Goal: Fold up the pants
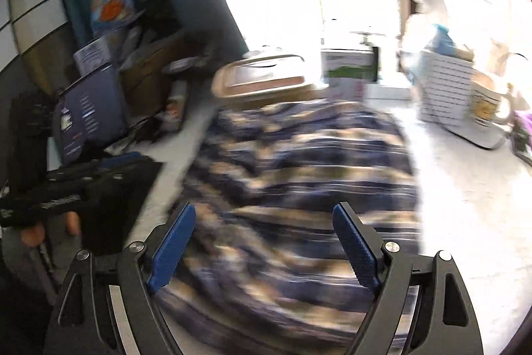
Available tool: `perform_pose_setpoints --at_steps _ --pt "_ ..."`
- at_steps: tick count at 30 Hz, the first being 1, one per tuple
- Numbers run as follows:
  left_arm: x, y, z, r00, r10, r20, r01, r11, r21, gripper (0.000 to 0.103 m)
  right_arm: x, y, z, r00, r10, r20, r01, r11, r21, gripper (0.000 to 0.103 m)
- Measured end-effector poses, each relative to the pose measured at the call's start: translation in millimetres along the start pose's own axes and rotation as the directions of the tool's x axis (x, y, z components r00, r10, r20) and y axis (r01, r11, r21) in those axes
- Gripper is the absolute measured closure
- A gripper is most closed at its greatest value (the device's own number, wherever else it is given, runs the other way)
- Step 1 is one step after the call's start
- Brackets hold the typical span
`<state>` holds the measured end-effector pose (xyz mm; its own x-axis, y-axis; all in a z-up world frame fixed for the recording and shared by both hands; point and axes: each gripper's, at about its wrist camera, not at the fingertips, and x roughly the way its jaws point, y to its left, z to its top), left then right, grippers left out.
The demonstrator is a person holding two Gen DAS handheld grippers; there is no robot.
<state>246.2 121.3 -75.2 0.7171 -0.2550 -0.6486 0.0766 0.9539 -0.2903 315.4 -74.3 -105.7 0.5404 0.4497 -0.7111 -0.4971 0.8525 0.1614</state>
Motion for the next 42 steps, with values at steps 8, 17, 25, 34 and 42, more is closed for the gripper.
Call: perform_pose_setpoints --at_steps 8,17,25,34,42 --pt "43.0 -33.5 -14.2 0.988 0.088 -0.128 -0.072 0.990 0.123 0.044 7.3 -54.3 -18.7 0.994 -0.100 -0.053 0.103 0.994 0.040 0.017" --pt "29.7 -3.7 -52.9 0.975 0.121 -0.185 -0.113 0.992 0.053 0.042 12.5 -57.9 -60.6 0.978 -0.138 -0.154 0.124 0.988 -0.096 0.017" --pt "10.5 0.8 -57.0 0.973 0.148 -0.175 -0.139 0.988 0.064 0.036 -8.8 -66.9 -79.5 0.974 -0.149 -0.172 0.130 0.985 -0.117 0.013" --pt "-11.0 15.4 -10.7 0.982 0.183 -0.049 -0.181 0.983 0.039 0.036 -47.1 -82.6 -65.0 0.986 -0.125 -0.111 0.119 0.991 -0.058 0.013" --pt "46.8 -7.9 28.8 0.992 0.122 -0.021 -0.118 0.983 0.141 0.036 -19.5 -84.6 6.3 0.991 -0.134 0.008 0.135 0.987 -0.085 0.013"
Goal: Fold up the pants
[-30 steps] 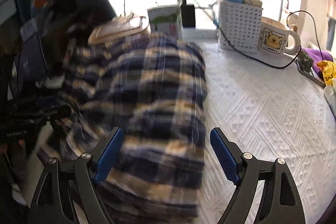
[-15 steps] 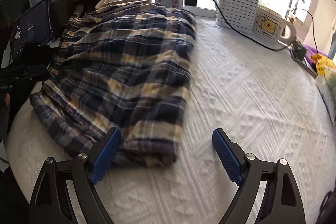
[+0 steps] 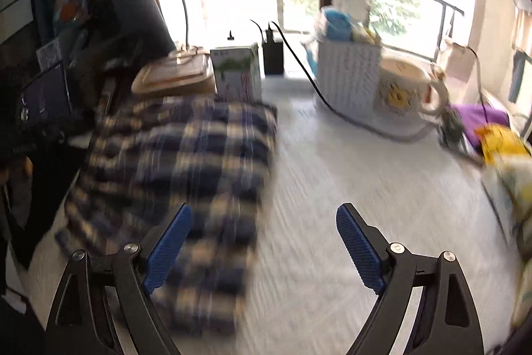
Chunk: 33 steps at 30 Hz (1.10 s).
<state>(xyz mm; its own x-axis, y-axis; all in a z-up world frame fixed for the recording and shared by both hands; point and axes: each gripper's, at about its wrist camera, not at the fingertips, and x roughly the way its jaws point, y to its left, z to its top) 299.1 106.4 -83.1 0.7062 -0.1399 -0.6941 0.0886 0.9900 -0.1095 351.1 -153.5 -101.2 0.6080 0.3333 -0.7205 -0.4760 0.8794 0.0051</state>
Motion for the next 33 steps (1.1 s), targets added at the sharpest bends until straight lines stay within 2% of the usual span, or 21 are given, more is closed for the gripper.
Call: perform_pose_setpoints --at_steps 4,8,14,18,21,23,25,29,33 --pt "39.3 11.6 7.0 0.998 0.035 -0.052 -0.035 0.999 -0.003 0.036 44.0 7.0 33.7 1.000 0.006 -0.013 -0.006 0.998 -0.059 0.013" --pt "62.2 31.6 6.7 0.995 0.043 -0.093 -0.047 0.998 -0.044 0.036 91.1 1.3 52.7 0.998 0.000 -0.060 -0.003 0.999 -0.043 0.013" --pt "82.0 45.2 2.2 0.992 0.036 -0.123 -0.044 0.997 -0.064 0.034 139.7 -16.2 61.1 0.989 -0.095 -0.110 0.090 0.995 -0.045 0.013" --pt "82.5 46.4 4.8 0.993 0.024 -0.117 -0.033 0.997 -0.072 0.034 141.6 -29.9 60.7 0.990 -0.098 -0.104 0.099 0.995 0.006 0.013" --pt "78.2 52.6 9.5 0.993 -0.008 -0.121 -0.007 0.992 -0.127 0.034 136.9 -33.1 60.7 0.987 -0.130 -0.091 0.131 0.991 0.010 0.013" --pt "69.5 53.3 10.9 0.995 -0.034 -0.094 0.019 0.989 -0.147 0.034 128.8 -35.8 59.8 0.989 -0.126 -0.075 0.129 0.991 0.025 0.013" --pt "65.4 50.8 9.9 0.995 -0.056 -0.081 0.045 0.990 -0.133 0.031 117.1 -38.0 57.0 0.994 -0.096 -0.051 0.098 0.994 0.049 0.013" --pt "82.2 48.5 3.1 0.985 -0.113 -0.128 0.093 0.984 -0.151 0.031 98.4 -45.1 54.0 0.999 -0.018 -0.028 0.020 0.997 0.071 0.013" --pt "89.5 40.6 7.9 0.988 -0.087 -0.125 0.073 0.991 -0.111 0.031 96.4 -41.5 45.2 0.998 0.050 -0.027 -0.048 0.996 0.076 0.013"
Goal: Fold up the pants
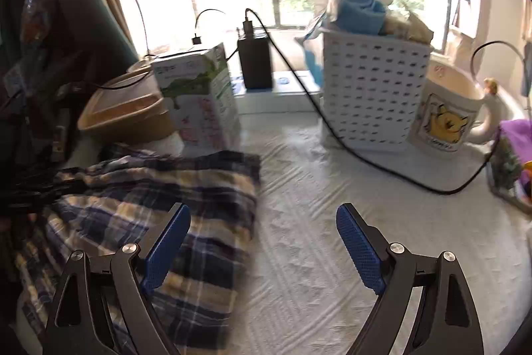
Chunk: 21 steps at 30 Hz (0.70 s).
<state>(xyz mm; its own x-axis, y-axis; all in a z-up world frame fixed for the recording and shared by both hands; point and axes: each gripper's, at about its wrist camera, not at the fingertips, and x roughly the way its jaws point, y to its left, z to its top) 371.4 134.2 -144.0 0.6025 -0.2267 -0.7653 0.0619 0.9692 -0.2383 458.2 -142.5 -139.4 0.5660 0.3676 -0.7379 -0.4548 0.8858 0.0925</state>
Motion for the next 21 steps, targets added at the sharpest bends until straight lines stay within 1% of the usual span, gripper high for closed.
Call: perform_pose_setpoints --at_steps 2,3,5,6,7,8,9,10,11,13,14,15,16,17,18,20,21 --pt "5.7 -7.6 3.6 1.000 -0.008 -0.001 0.008 1.000 0.019 0.031 6.8 -2.2 -2.7 1.000 0.024 -0.014 -0.024 1.000 0.008 0.013" --pt "8.2 -10.7 4.4 1.000 -0.012 -0.002 0.012 0.999 0.033 0.034 8.8 -2.5 -3.9 0.999 0.038 -0.022 -0.038 0.999 0.015 0.013" --pt "11.2 -14.9 6.4 1.000 -0.008 0.003 0.008 0.998 0.058 0.037 12.0 -5.0 -2.4 0.997 0.067 -0.028 -0.066 0.998 0.022 0.017" --pt "11.6 -15.2 7.1 1.000 -0.011 0.002 0.011 0.998 0.063 0.042 13.0 -5.5 -1.2 0.996 0.081 -0.030 -0.081 0.996 0.021 0.017" --pt "12.6 -16.7 7.8 1.000 -0.014 0.001 0.014 0.998 0.067 0.049 15.6 -5.7 -0.1 0.995 0.094 -0.040 -0.093 0.995 0.021 0.020" --pt "14.0 -18.8 8.7 1.000 -0.013 -0.004 0.013 0.997 0.072 0.050 19.7 -5.6 1.1 0.993 0.100 -0.056 -0.099 0.995 0.022 0.023" --pt "14.4 -21.0 9.0 1.000 -0.014 -0.008 0.015 0.997 0.073 0.055 24.2 -4.6 2.6 0.992 0.101 -0.071 -0.100 0.995 0.025 0.024" --pt "14.9 -23.5 9.4 0.999 -0.027 -0.019 0.028 0.997 0.074 0.067 27.8 -3.1 2.4 0.991 0.103 -0.088 -0.101 0.994 0.030 0.026" --pt "15.6 -26.3 8.9 0.999 -0.029 -0.025 0.031 0.997 0.077 0.069 28.7 -1.3 2.4 0.991 0.102 -0.085 -0.100 0.995 0.028 0.028" --pt "15.5 -31.7 6.8 1.000 -0.006 -0.016 0.008 0.995 0.101 0.073 33.4 3.1 2.2 0.988 0.127 -0.087 -0.125 0.992 0.028 0.035" --pt "15.2 -32.8 6.2 1.000 -0.007 -0.013 0.008 0.995 0.104 0.077 34.2 4.8 3.0 0.987 0.133 -0.087 -0.131 0.991 0.027 0.037" --pt "15.0 -32.4 5.8 1.000 -0.020 -0.018 0.021 0.995 0.097 0.084 35.1 6.3 3.4 0.986 0.138 -0.089 -0.136 0.990 0.026 0.038" --pt "14.1 -32.6 5.3 1.000 -0.022 -0.017 0.023 0.995 0.095 0.086 35.7 7.4 3.6 0.985 0.149 -0.089 -0.148 0.989 0.026 0.045" --pt "13.0 -33.3 4.4 1.000 -0.021 -0.017 0.022 0.995 0.100 0.089 38.1 9.0 3.9 0.981 0.173 -0.094 -0.171 0.985 0.029 0.061" --pt "11.0 -34.1 3.5 1.000 -0.018 -0.016 0.020 0.994 0.104 0.090 39.1 11.4 3.9 0.980 0.175 -0.096 -0.174 0.984 0.024 0.062" --pt "4.9 -38.8 2.2 1.000 -0.017 -0.004 0.017 0.993 0.115 0.092 38.5 17.0 4.2 0.981 0.171 -0.095 -0.172 0.985 0.001 0.075" --pt "1.5 -39.8 1.8 1.000 -0.019 0.000 0.019 0.993 0.116 0.092 36.4 19.9 4.1 0.983 0.163 -0.086 -0.164 0.986 -0.011 0.078"
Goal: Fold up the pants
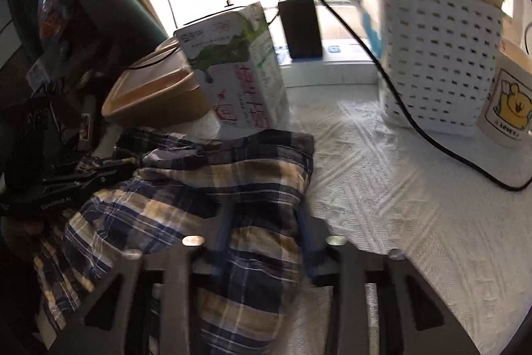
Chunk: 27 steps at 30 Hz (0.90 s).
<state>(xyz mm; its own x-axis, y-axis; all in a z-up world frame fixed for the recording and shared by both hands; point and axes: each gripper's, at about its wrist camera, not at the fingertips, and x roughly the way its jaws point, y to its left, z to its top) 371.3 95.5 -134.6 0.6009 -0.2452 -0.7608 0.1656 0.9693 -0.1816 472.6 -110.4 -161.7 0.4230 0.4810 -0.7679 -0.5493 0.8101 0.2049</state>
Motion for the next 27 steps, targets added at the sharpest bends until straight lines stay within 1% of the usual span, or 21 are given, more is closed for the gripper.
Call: perform_pose_setpoints --at_steps 1,2,5,9,13,17,23,27 --pt "-3.1 -1.2 -0.3 1.000 -0.002 0.004 0.002 1.000 0.000 0.092 1.0 3.5 0.0 1.000 -0.002 0.009 0.002 1.000 -0.004 0.086" --pt "-8.1 -1.1 -1.0 1.000 -0.005 0.009 0.005 1.000 -0.002 0.092 -1.1 4.5 -1.0 1.000 -0.001 0.022 0.001 1.000 -0.004 0.089" --pt "-22.9 -1.9 -2.5 0.999 -0.008 0.031 0.008 1.000 -0.003 0.092 -11.6 10.8 -3.0 0.998 -0.001 0.070 0.002 1.000 -0.008 0.092" --pt "-42.7 -4.3 -2.7 0.998 -0.018 0.064 0.018 1.000 0.006 0.093 -38.1 28.9 0.7 0.990 -0.018 0.142 0.026 0.998 -0.050 0.093" --pt "-62.3 -8.1 -3.2 0.994 -0.036 0.101 0.036 0.999 0.002 0.094 -73.0 51.1 4.6 0.975 -0.024 0.222 0.046 0.994 -0.096 0.093" --pt "-88.1 -13.4 -4.8 0.986 -0.040 0.159 0.040 0.999 0.001 0.095 -101.8 71.2 3.3 0.958 -0.029 0.286 0.066 0.991 -0.120 0.093" --pt "-132.6 -21.5 -9.1 0.969 -0.044 0.245 0.044 0.999 0.005 0.095 -151.8 97.1 -1.7 0.930 -0.027 0.367 0.095 0.981 -0.168 0.094" --pt "-167.9 -28.1 -11.5 0.950 -0.041 0.311 0.035 0.999 0.024 0.095 -187.6 119.0 -2.9 0.906 -0.019 0.423 0.117 0.971 -0.207 0.094"
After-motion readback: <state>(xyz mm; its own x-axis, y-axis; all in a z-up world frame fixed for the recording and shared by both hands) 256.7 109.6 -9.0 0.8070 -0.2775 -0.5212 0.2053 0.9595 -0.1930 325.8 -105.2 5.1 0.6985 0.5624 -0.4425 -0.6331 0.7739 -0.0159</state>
